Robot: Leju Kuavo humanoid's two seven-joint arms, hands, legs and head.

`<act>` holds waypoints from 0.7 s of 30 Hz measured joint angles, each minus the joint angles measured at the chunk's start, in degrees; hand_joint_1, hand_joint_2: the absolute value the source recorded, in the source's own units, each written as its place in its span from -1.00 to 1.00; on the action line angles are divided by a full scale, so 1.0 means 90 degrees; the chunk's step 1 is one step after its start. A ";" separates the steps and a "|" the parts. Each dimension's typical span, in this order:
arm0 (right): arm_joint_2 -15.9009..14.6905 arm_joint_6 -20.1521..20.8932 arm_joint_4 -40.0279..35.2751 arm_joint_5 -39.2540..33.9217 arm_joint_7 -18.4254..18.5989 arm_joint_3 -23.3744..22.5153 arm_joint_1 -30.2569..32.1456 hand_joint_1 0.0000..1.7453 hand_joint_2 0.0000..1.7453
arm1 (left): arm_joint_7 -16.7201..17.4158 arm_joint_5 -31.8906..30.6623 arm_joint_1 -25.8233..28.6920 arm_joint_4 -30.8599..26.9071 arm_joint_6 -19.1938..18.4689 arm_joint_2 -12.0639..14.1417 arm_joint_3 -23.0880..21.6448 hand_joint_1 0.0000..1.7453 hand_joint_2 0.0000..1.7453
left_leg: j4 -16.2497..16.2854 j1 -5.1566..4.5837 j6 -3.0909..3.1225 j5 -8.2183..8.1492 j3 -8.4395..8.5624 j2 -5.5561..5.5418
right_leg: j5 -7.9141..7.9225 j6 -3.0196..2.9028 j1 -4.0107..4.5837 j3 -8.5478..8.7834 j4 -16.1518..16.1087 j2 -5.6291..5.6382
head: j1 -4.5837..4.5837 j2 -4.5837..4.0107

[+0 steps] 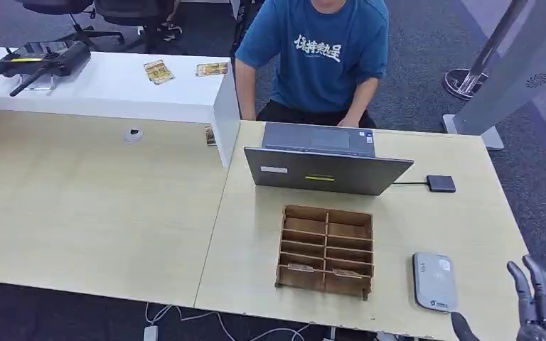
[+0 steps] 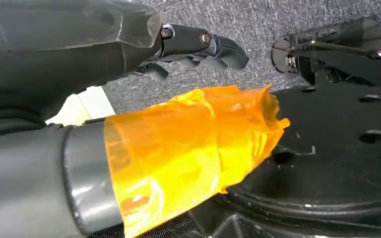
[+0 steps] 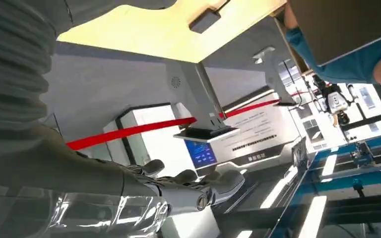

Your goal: Pass the card to the sensor for recognition and then transmit it.

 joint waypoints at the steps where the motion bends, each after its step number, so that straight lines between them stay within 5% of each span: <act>1: 0.0000 0.0007 0.0000 -0.0017 0.0019 0.0036 -0.0001 -1.00 1.00 | 0.0000 0.0024 0.0000 0.0000 0.0000 0.0000 -0.0005 -1.00 -1.00 | 0.0000 0.0001 0.0000 0.0000 0.0000 0.0000 | 0.0000 0.0000 0.0000 0.0000 0.0000 0.0000 | 0.0002 0.0000; 13: -0.0119 0.0022 0.0258 0.0102 0.0437 0.1409 -0.0490 -1.00 1.00 | 0.0000 0.0267 -0.0002 0.0000 -0.0056 0.0027 -0.0282 -1.00 -1.00 | -0.0001 0.0002 -0.0001 0.0000 0.0000 0.0002 | 0.0000 -0.0001 0.0002 0.0001 0.0002 0.0003 | 0.0002 0.0000; 21: -0.0085 0.0078 0.0811 -0.0124 0.0347 0.2136 -0.1085 -1.00 1.00 | 0.0000 0.0345 0.0001 0.0000 -0.0146 0.0114 -0.0459 -1.00 -1.00 | -0.0001 0.0001 -0.0003 0.0003 0.0002 0.0002 | 0.0001 -0.0001 0.0001 0.0002 0.0002 0.0001 | 0.0002 0.0000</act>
